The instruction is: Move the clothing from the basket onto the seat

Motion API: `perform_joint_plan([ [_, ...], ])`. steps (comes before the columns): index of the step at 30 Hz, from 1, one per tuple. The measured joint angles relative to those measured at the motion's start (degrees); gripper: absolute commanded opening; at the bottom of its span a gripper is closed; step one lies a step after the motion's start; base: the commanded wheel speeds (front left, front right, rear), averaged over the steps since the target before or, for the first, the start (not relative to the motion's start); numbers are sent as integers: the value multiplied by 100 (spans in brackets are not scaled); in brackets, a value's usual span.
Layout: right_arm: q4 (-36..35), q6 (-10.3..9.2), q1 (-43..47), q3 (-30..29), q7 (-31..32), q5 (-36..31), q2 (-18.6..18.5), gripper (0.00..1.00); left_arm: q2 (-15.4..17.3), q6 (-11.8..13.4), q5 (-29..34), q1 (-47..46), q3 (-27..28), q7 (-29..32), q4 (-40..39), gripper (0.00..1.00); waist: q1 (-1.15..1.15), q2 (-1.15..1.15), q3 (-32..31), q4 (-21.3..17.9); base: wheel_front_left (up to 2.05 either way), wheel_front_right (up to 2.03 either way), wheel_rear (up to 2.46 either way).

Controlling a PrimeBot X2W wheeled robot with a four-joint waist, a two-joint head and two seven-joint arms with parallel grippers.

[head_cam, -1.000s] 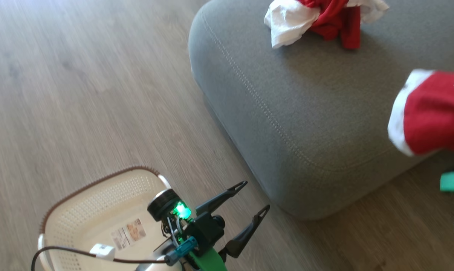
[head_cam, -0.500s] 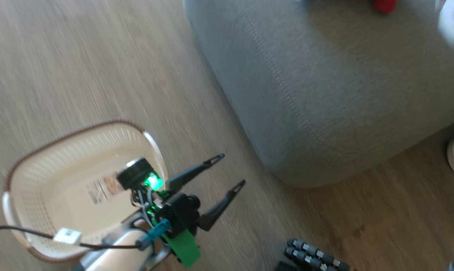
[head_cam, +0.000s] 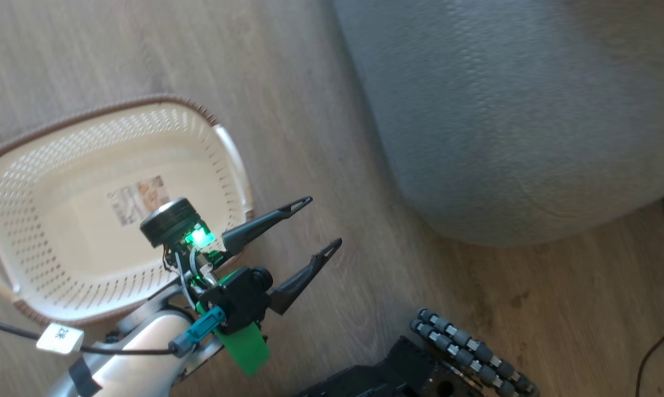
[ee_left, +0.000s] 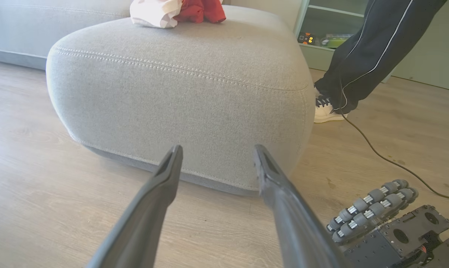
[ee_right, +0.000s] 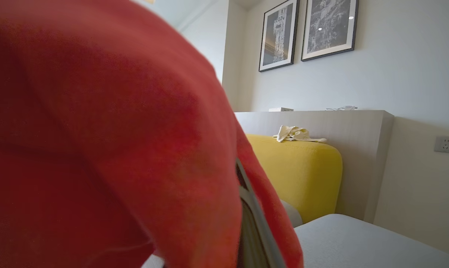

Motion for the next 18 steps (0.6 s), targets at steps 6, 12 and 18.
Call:
perform_joint_plan([
  [6,973,0,-487,-759,105,-1178,-211,0,9,0,-3,-137,-43,0,-13,100,-1,0,257,360,0,0,0],
  [12,1779,0,-751,-1053,396,-1630,-32,0,12,0,-49,-167,-75,0,-9,100,-2,0,433,572,0,0,0],
  [18,2321,0,-1033,-1579,676,-2206,-46,0,-24,0,-49,-338,-86,0,-12,100,-1,0,623,797,0,0,0],
])
